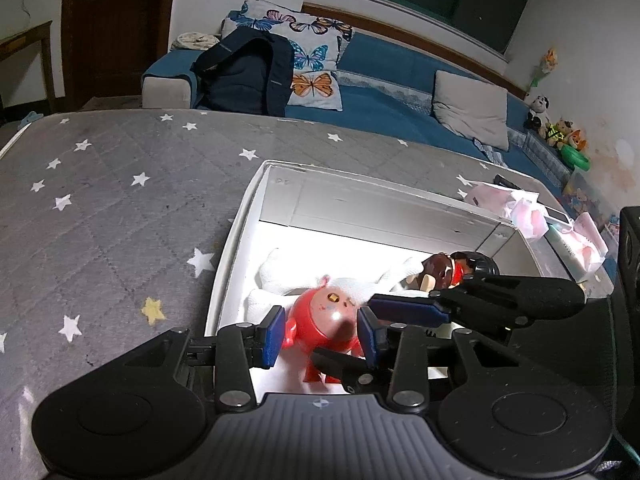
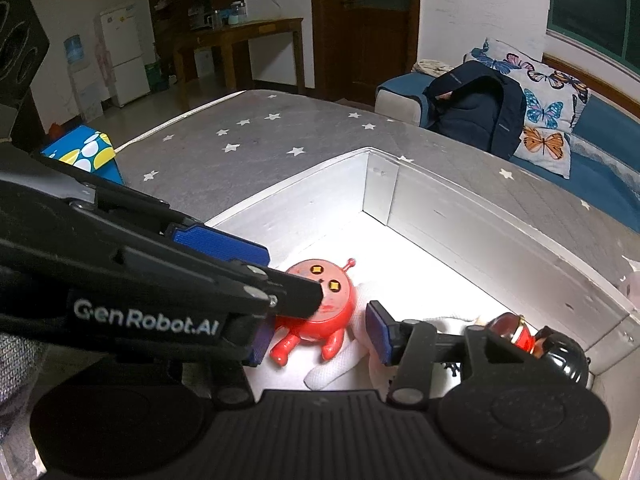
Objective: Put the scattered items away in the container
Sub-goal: 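Carry the red toy over the box and lower it inside, then open the left gripper to release the red toy in the box, then move the left gripper to the tan peanut toy and grasp it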
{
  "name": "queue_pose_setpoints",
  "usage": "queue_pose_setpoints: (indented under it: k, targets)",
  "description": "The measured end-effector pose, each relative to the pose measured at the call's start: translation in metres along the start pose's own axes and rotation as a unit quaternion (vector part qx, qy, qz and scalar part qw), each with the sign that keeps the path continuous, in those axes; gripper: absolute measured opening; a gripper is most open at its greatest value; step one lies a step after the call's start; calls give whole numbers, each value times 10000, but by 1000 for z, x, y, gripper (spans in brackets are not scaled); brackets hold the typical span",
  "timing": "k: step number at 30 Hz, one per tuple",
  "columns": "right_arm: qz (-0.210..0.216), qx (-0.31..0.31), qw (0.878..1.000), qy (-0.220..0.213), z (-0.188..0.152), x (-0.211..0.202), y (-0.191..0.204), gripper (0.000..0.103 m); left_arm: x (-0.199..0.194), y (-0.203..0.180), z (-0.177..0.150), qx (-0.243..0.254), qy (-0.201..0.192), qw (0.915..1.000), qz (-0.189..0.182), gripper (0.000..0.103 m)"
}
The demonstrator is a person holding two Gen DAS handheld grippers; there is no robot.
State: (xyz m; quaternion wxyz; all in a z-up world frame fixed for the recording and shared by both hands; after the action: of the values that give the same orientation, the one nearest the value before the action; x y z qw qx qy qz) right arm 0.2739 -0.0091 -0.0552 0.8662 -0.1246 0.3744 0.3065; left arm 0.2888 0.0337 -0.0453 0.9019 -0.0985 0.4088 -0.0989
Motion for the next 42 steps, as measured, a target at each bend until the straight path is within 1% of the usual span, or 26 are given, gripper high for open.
queue_pose_setpoints:
  k: [5,7,16,18,21,22,23,25,26,27,29,34,35,40,42]
  targets:
    - [-28,35,10000,-72,-2,-8,1,58,-7,0,0,-7,-96,10000,16,42]
    - [-41,48,9999,-94,-3,-11,2,62,-10,0,-1,6,-126,9999,38,42]
    - [-131,97,9994,-296,-1,-29,8,65,-29,1,-3,14,-276,9996,116,42]
    - [-163,110,9991,-387,0,-37,10,71,-36,2,-3,14,-338,9993,136,42]
    - [-164,126,9982,-560,1,-51,16,74,-48,6,-4,-16,-453,9988,187,42]
    - [-163,133,9979,-617,1,-56,18,75,-53,8,-5,-33,-499,9986,186,42]
    - [-168,138,9974,-681,1,-61,21,80,-56,9,-6,-55,-532,9984,185,42]
    - [-171,135,9967,-785,-1,-70,26,81,-64,11,-8,-75,-601,9980,187,42]
    - [-170,130,9963,-831,-2,-75,29,83,-68,12,-10,-84,-632,9978,208,42]
    - [-170,127,9959,-874,-3,-79,32,87,-72,14,-13,-101,-658,9975,240,42]
    - [-181,125,9953,-947,-7,-85,38,88,-79,17,-18,-118,-705,9971,276,42]
    - [-133,171,9941,-1065,-22,-99,53,95,-92,26,-34,-149,-753,9961,424,42]
    - [-113,184,9941,-1064,-26,-101,55,99,-94,28,-37,-176,-756,9961,420,42]
    - [-68,227,9945,-1020,-42,-103,68,100,-100,37,-57,-392,-679,9962,371,42]
    - [-2,280,9950,-961,-49,-100,74,103,-100,39,-66,-484,-616,9964,328,42]
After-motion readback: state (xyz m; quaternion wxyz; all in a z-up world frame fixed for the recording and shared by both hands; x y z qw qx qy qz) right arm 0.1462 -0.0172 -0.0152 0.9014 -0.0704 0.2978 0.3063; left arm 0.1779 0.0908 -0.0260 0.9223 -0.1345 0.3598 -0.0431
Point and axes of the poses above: each gripper's, at about its wrist camera, not at the fingertips, and x roughly the way its jaws point, y to its left, z to its top, the point moved 10 cm from there along x, roughly the way its jaws point, and after that the axes turned 2 degrees about -z, right-handed, at the moved point
